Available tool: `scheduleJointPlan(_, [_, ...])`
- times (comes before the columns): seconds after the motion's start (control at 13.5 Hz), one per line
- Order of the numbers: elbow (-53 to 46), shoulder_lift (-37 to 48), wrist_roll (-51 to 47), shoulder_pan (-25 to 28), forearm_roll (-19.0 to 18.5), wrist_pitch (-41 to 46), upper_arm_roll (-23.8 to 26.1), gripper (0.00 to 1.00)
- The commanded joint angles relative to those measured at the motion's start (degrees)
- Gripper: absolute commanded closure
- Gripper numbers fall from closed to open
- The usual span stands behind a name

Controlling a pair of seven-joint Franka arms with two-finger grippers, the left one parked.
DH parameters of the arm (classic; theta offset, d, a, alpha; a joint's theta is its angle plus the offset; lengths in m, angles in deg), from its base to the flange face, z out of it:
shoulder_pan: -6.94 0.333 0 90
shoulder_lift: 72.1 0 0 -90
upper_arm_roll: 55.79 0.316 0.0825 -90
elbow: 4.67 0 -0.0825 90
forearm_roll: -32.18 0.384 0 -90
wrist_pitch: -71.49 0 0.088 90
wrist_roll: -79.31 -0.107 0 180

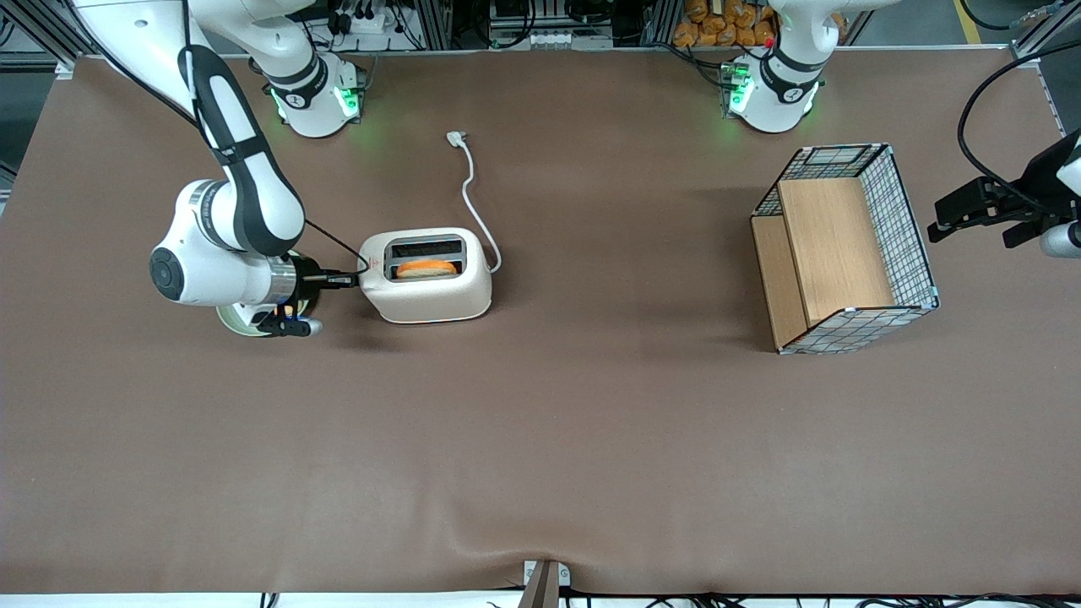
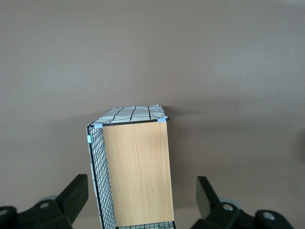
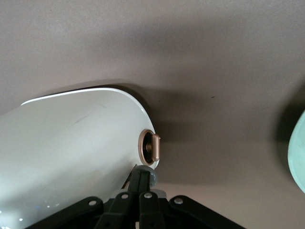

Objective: Press toaster button with right arm

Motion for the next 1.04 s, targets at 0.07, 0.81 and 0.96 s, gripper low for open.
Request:
scheduleJointPlan(0.07, [-1.71, -1.03, 1.41, -0.94, 1.95, 4.13, 0.33, 1.00])
scheduleJointPlan(0.81, [-9.34, 0.46, -2.71, -1.65, -0.95, 15.11, -0.81, 1.00])
scheduleJointPlan(0.96, [-12.85, 0.55, -5.52, -2.09, -2.96, 19.41, -0.90, 1.00])
